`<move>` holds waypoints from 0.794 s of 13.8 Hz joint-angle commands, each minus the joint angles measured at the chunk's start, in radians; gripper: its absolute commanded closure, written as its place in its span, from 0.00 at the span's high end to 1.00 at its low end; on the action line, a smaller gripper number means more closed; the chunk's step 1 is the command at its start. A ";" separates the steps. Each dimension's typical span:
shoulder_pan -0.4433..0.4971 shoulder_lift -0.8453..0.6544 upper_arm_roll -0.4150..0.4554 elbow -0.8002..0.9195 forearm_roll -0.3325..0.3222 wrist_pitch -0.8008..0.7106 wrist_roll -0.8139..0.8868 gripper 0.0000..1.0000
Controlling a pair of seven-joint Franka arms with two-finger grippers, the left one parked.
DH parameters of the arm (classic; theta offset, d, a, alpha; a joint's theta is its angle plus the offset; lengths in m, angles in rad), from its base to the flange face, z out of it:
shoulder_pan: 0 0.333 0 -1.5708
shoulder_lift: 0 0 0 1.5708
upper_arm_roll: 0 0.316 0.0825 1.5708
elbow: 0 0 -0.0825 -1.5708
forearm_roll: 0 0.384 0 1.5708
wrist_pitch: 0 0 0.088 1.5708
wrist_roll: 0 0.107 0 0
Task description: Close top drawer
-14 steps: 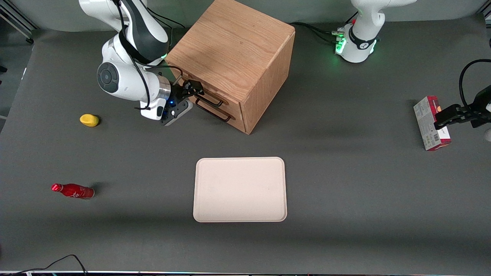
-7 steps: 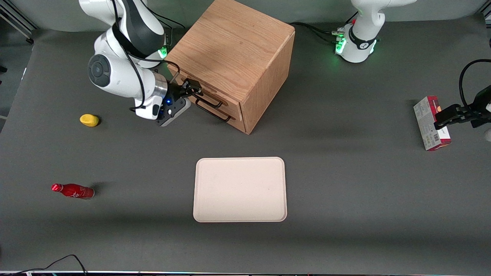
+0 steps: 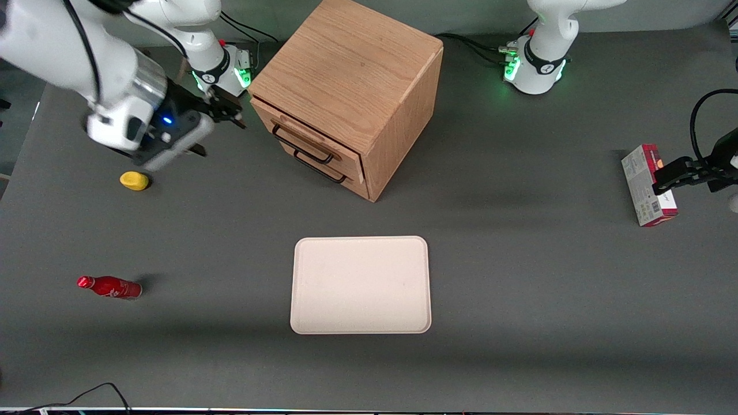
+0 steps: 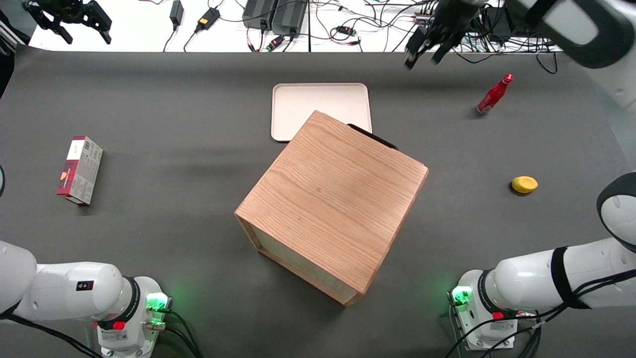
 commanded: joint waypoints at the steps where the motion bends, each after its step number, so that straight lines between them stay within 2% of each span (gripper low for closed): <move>1: 0.012 -0.033 -0.022 0.143 -0.146 -0.148 0.216 1.00; 3: 0.010 -0.092 -0.090 0.146 -0.225 -0.248 0.235 1.00; 5: 0.012 -0.121 -0.236 0.134 -0.229 -0.267 0.225 1.00; 6: 0.010 -0.126 -0.271 0.120 -0.223 -0.261 0.228 1.00; 11: 0.012 -0.111 -0.299 0.090 -0.179 -0.219 0.229 1.00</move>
